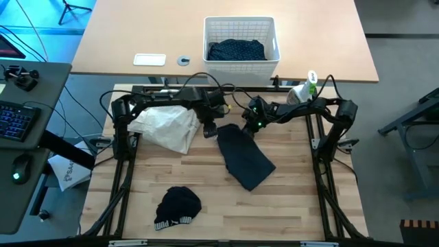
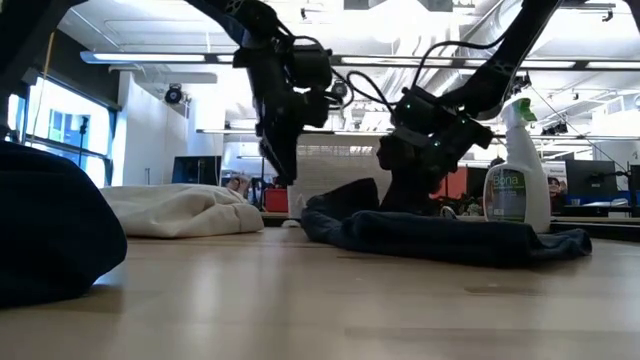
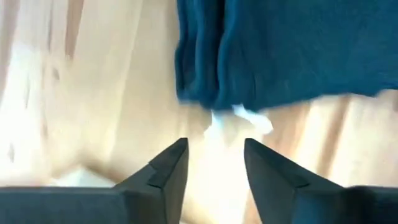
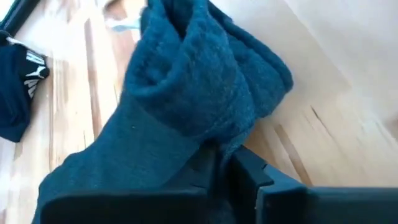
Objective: Fold laundry
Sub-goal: Fold the blue shorts
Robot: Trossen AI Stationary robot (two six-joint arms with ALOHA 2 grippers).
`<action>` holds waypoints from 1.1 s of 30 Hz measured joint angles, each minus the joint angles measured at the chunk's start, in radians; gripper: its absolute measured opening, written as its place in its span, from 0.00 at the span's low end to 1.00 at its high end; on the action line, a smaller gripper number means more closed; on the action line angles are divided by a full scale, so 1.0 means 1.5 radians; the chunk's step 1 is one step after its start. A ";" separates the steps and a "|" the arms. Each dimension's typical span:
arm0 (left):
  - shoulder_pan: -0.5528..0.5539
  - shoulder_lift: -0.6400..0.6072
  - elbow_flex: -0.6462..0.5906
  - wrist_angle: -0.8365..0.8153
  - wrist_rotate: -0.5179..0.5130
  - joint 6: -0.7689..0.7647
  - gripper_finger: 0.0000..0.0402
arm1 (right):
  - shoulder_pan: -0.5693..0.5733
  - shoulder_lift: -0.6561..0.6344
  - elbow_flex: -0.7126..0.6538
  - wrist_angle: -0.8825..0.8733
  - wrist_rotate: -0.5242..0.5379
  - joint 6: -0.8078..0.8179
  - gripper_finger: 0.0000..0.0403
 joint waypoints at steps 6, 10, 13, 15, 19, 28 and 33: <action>0.032 -0.005 -0.052 0.015 0.126 -0.093 0.48 | -0.021 -0.010 0.000 -0.006 -0.003 0.103 0.03; 0.040 -0.004 -0.148 0.166 0.178 -0.194 0.53 | -0.024 -0.035 0.000 -0.001 -0.001 0.136 0.02; 0.036 -0.004 -0.208 0.304 0.205 -0.289 0.55 | -0.023 -0.060 0.000 -0.003 -0.003 0.164 0.07; 0.030 -0.004 -0.236 0.377 0.205 -0.337 0.55 | -0.023 -0.073 0.000 -0.007 -0.005 0.183 0.15; 0.016 -0.004 -0.275 0.521 0.144 -0.402 0.54 | -0.031 -0.108 0.000 -0.027 -0.006 0.186 0.36; 0.013 -0.001 -0.289 0.629 0.047 -0.424 0.54 | -0.051 -0.148 0.000 -0.059 0.114 0.173 0.70; 0.023 -0.001 -0.289 0.636 0.046 -0.418 0.54 | -0.061 -0.066 0.000 -0.060 0.156 0.227 0.72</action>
